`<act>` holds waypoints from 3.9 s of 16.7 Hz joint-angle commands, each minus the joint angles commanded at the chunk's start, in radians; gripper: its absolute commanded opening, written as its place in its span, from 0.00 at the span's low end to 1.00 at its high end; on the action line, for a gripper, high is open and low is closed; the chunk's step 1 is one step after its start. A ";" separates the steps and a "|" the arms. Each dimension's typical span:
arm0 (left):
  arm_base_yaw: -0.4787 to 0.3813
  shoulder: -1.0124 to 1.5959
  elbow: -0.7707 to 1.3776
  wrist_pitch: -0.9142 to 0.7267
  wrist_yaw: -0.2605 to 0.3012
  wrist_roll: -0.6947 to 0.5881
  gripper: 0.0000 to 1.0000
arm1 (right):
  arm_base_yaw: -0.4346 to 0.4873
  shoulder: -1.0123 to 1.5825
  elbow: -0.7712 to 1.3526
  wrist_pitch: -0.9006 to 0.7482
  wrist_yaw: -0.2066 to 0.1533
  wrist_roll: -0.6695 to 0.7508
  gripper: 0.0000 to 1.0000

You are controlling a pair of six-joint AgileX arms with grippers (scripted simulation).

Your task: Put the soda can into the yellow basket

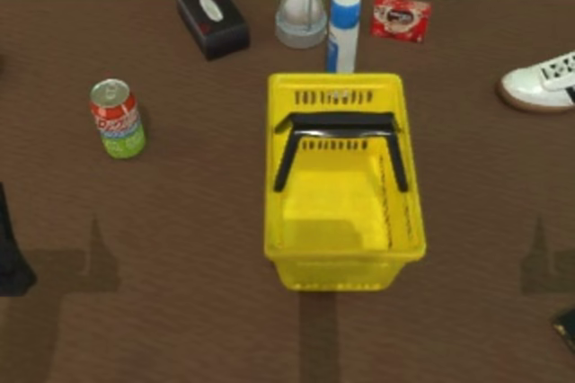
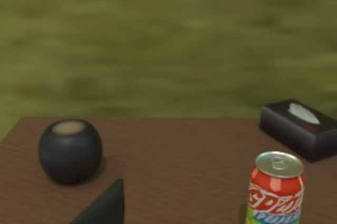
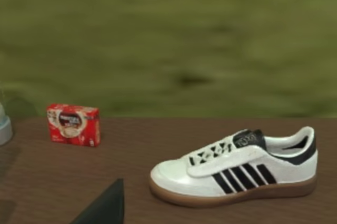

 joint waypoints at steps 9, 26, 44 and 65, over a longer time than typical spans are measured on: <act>-0.057 0.186 0.282 -0.152 0.033 0.089 1.00 | 0.000 0.000 0.000 0.000 0.000 0.000 1.00; -0.165 1.989 1.743 -1.248 0.046 0.539 1.00 | 0.000 0.000 0.000 0.000 0.000 0.000 1.00; -0.147 2.454 2.207 -1.327 0.006 0.679 1.00 | 0.000 0.000 0.000 0.000 0.000 0.000 1.00; -0.143 2.469 2.080 -1.184 0.006 0.683 0.10 | 0.000 0.000 0.000 0.000 0.000 0.000 1.00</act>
